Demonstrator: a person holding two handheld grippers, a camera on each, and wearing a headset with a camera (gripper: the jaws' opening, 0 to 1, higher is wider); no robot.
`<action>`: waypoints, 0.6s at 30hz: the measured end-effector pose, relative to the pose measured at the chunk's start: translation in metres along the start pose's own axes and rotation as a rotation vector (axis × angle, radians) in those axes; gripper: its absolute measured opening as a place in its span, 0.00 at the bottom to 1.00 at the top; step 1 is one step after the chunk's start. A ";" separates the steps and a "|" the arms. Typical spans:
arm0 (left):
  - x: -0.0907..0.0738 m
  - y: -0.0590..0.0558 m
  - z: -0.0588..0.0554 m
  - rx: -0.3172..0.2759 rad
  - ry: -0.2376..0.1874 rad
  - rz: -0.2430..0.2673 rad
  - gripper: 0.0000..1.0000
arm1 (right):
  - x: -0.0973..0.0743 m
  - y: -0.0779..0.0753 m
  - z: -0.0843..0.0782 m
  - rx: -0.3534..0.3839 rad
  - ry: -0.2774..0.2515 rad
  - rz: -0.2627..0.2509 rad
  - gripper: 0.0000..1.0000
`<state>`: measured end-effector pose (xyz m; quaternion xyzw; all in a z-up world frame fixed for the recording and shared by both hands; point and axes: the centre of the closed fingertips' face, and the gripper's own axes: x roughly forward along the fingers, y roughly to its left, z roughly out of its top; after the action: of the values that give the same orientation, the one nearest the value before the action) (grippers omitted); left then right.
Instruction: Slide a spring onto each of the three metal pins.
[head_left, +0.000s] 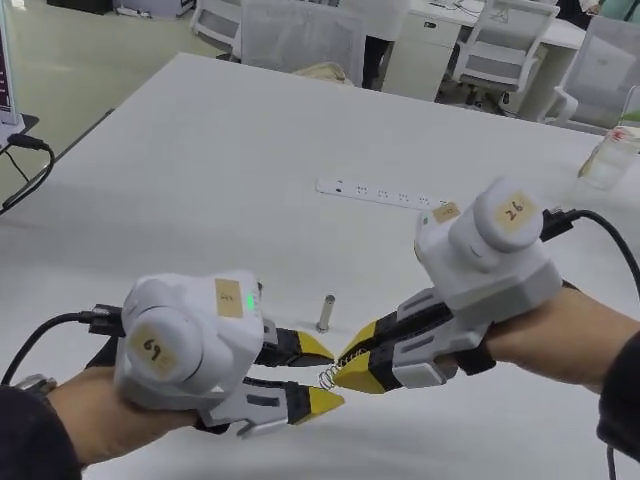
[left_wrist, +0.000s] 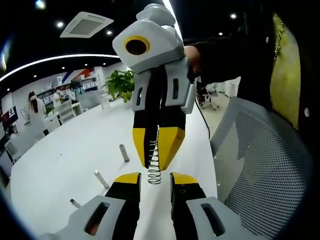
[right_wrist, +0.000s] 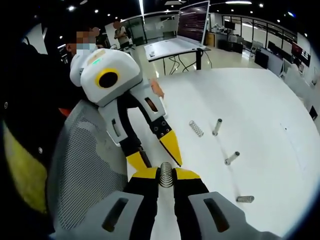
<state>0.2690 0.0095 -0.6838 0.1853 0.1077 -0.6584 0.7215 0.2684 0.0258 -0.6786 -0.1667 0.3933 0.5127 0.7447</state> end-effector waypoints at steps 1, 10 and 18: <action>0.000 0.000 0.000 -0.002 0.001 0.001 0.18 | 0.000 0.000 0.000 0.000 0.001 -0.001 0.08; -0.002 0.001 -0.002 -0.044 -0.009 0.006 0.41 | -0.002 -0.002 -0.001 -0.003 0.006 -0.007 0.08; -0.002 0.001 -0.006 -0.073 -0.005 0.015 0.63 | -0.002 -0.003 -0.001 -0.010 0.010 -0.010 0.08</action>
<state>0.2698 0.0140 -0.6881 0.1579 0.1286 -0.6491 0.7329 0.2707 0.0223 -0.6779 -0.1749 0.3934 0.5103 0.7445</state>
